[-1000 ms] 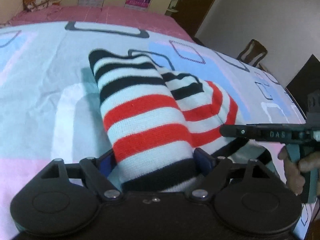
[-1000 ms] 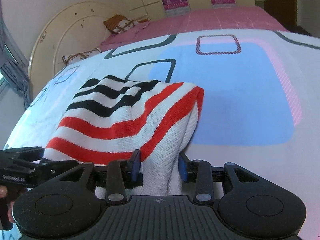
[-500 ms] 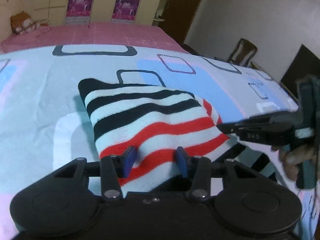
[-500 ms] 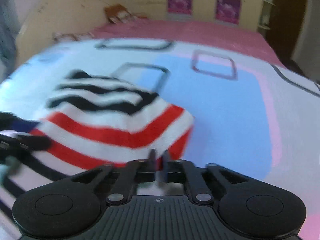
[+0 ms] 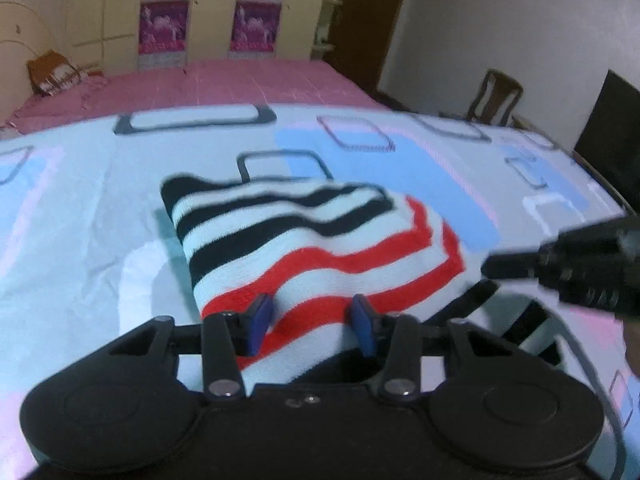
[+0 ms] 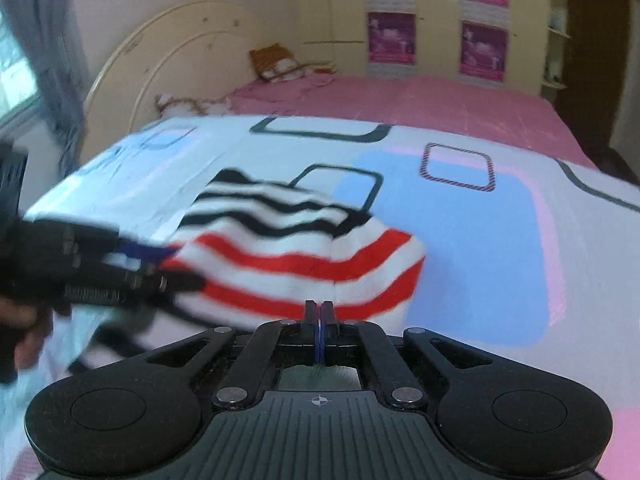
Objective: Fold small clothes
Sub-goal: 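Open both grippers and press the folded sweater flat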
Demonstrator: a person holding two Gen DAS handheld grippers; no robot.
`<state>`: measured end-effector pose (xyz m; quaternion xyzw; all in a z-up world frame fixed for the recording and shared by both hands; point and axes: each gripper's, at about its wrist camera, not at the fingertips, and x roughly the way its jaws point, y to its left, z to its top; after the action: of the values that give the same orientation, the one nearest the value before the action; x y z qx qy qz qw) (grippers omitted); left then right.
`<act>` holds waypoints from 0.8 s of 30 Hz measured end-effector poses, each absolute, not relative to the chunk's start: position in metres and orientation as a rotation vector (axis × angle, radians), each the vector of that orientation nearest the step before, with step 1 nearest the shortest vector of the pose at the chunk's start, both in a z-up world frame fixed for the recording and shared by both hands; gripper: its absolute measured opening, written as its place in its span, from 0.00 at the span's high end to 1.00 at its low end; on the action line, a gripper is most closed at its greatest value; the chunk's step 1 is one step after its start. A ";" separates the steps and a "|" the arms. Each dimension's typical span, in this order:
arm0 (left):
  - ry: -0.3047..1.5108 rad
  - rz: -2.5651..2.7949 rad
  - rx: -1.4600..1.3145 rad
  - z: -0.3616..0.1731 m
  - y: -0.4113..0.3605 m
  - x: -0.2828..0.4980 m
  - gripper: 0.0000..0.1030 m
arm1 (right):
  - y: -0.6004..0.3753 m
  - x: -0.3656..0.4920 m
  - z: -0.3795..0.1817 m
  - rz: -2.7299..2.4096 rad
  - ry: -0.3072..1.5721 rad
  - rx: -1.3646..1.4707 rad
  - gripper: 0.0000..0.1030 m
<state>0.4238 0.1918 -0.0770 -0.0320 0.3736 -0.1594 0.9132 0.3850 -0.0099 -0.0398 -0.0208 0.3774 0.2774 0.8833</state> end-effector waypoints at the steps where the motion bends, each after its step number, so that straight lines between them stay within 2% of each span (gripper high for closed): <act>1: 0.747 -0.331 -0.072 -0.070 0.193 0.413 0.64 | -0.011 0.382 -0.039 0.576 0.786 -0.046 1.00; 7: 0.765 -0.328 -0.077 -0.069 0.179 0.354 0.62 | -0.014 0.361 -0.040 0.605 0.808 -0.037 1.00; 11: 0.804 -0.273 -0.057 -0.089 0.176 0.348 0.61 | -0.013 0.350 -0.069 0.554 0.835 -0.143 1.00; 20: 0.815 -0.210 -0.056 -0.087 0.177 0.319 0.64 | -0.019 0.326 -0.058 0.562 0.830 -0.171 1.00; 24: 0.819 -0.177 -0.107 -0.096 0.184 0.304 0.64 | -0.024 0.301 -0.078 0.616 0.855 -0.230 1.00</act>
<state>0.3038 0.1844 -0.0963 -0.0519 0.3973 -0.0860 0.9122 0.3012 -0.0239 -0.0783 -0.1094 0.4069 0.2932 0.8582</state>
